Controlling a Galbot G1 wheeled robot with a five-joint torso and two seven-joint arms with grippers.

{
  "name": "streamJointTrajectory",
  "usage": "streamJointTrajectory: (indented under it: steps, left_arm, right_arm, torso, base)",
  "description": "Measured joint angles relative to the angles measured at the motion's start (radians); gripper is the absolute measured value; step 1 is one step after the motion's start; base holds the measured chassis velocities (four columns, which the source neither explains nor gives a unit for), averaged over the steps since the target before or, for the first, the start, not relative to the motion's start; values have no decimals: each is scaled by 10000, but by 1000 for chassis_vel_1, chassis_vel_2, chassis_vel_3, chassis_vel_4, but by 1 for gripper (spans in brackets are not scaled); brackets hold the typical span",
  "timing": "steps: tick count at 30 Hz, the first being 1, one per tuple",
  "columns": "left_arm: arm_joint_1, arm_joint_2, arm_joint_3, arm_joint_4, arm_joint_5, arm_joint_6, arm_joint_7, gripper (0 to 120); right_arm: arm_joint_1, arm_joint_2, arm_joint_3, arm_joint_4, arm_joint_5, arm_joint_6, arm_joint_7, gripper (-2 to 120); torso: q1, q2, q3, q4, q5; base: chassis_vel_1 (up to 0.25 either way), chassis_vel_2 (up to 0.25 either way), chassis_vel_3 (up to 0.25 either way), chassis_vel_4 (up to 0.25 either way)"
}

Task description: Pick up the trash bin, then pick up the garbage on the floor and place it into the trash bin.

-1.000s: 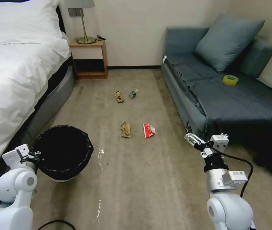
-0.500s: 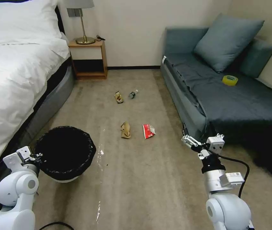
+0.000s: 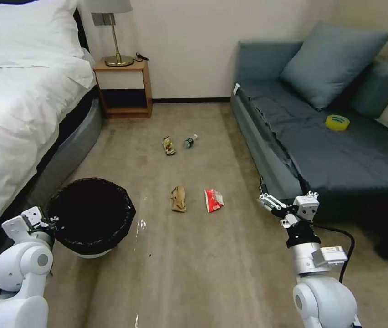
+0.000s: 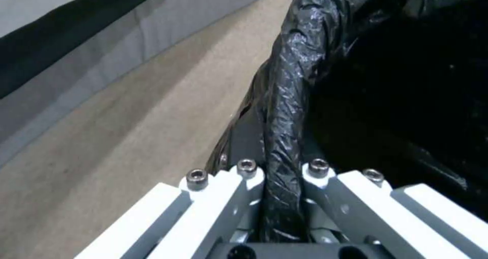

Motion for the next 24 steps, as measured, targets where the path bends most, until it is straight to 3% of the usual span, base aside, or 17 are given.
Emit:
streamJointTrajectory:
  steps: [24]
  left_arm:
    - [-87,8,-200,87,-79,-1,27,3]
  right_arm:
    - [144,-43,-141,-279,-81,1,-110,100]
  torso:
    - [-1,0,-1,0,-1]
  base:
    - [-165,168,169,-163]
